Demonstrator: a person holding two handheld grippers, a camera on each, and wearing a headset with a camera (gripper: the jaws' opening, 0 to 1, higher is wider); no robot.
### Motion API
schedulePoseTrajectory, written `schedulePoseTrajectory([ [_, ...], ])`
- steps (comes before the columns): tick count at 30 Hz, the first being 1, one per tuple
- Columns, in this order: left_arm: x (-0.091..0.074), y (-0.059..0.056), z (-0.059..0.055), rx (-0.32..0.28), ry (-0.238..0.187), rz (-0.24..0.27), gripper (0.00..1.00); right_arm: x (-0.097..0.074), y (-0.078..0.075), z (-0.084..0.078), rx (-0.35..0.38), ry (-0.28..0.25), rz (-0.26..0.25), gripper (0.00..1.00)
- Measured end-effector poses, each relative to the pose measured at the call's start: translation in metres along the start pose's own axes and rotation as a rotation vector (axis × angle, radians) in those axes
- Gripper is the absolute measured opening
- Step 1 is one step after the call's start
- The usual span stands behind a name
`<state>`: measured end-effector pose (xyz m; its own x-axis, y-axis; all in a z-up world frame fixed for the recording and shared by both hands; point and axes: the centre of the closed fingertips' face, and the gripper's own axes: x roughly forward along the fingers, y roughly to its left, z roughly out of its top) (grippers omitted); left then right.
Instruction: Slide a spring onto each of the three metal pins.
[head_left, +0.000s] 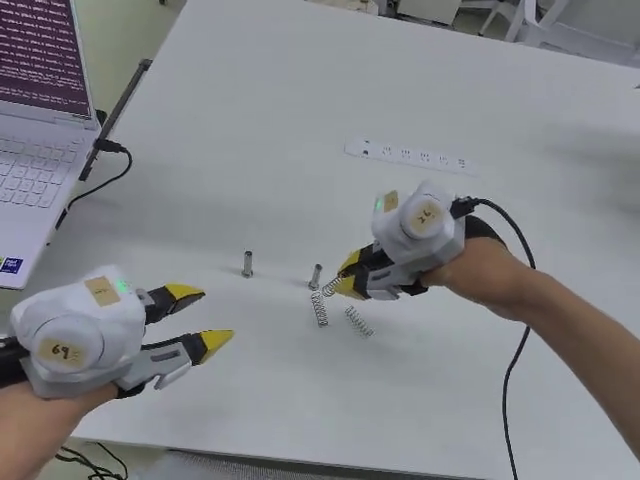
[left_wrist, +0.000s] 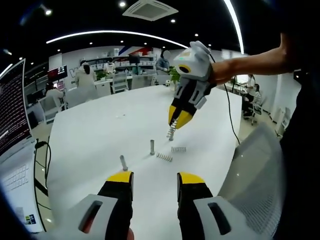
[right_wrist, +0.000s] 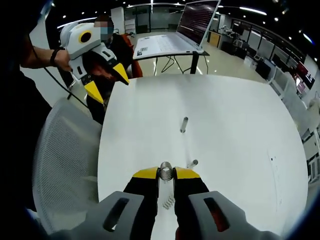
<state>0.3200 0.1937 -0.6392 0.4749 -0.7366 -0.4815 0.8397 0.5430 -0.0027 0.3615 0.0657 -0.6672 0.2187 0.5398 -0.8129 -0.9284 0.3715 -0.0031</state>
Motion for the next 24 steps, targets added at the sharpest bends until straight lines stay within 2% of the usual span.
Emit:
schedulePoseTrajectory([
  [11, -0.006, 0.014, -0.01, -0.068, 0.002, 0.034, 0.37, 0.03, -0.019, 0.033, -0.037, 0.002, -0.004, 0.08],
  [13, -0.008, 0.015, -0.012, -0.075, 0.003, 0.037, 0.38, 0.036, -0.02, 0.037, -0.045, 0.002, 0.002, 0.08],
  [19, -0.01, 0.017, -0.029, -0.082, 0.036, 0.04, 0.43, 0.052, -0.021, 0.044, -0.057, 0.007, 0.014, 0.08],
  [24, -0.014, 0.018, -0.033, -0.097, 0.04, 0.047, 0.45, 0.062, -0.024, 0.049, -0.062, 0.01, 0.013, 0.08],
])
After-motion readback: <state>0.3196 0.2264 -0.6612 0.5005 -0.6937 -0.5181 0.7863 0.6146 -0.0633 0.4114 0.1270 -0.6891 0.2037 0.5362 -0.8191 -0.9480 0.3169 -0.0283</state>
